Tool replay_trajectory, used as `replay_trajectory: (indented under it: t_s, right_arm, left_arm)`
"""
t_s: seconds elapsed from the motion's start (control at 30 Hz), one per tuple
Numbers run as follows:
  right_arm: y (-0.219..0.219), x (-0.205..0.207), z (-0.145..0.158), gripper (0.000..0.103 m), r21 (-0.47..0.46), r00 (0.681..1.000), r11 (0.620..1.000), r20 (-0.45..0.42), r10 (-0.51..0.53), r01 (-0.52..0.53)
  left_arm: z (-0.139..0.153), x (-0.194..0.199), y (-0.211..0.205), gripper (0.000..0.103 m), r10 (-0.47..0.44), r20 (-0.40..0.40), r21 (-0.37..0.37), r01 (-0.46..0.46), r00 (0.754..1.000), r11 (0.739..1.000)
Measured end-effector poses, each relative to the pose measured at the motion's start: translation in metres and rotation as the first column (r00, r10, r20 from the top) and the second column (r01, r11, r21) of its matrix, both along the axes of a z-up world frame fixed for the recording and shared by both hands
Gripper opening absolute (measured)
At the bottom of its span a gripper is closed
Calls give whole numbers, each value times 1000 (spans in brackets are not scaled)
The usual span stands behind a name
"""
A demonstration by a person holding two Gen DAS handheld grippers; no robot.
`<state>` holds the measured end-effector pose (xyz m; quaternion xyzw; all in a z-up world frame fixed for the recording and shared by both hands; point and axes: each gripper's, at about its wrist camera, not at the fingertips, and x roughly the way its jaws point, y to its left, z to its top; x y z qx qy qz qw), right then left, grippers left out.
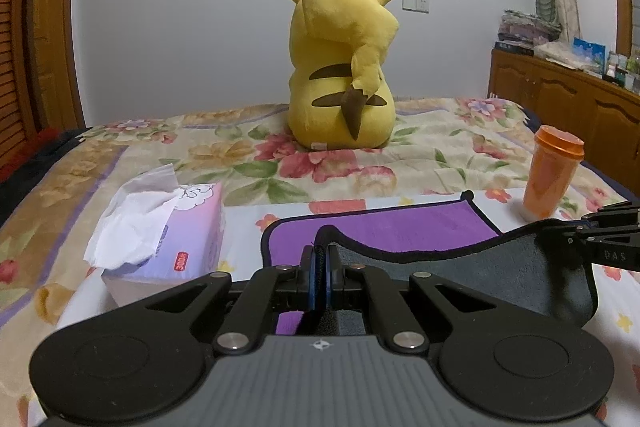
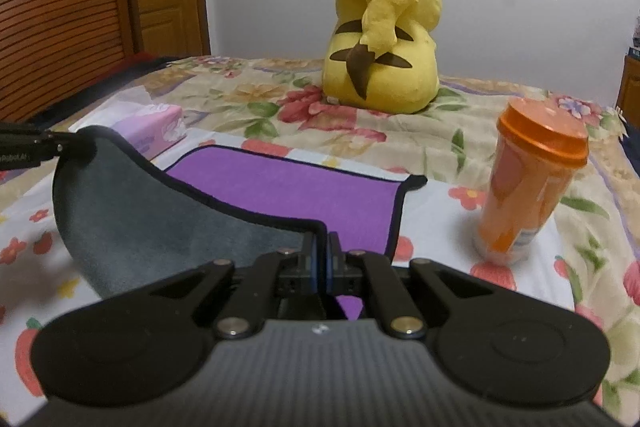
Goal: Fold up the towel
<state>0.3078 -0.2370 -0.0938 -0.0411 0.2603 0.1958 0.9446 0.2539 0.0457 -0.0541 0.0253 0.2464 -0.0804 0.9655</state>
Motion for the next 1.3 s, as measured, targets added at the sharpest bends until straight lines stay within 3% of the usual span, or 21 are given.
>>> replay_trajectory:
  t_s: [0.37, 0.9, 1.3]
  right_arm:
    - [0, 23, 11, 5, 3, 999, 1000, 53, -1, 1]
    - [6, 52, 30, 5, 40, 990, 998, 130, -52, 47]
    - [13, 85, 12, 5, -29, 984, 996, 158, -80, 86]
  left_arm:
    - [9, 23, 3, 8, 28, 27, -45, -27, 999, 999]
    - [36, 56, -14, 8, 48, 109, -20, -46, 993, 999]
    - [11, 92, 2, 8, 78, 101, -13, -78, 992, 997]
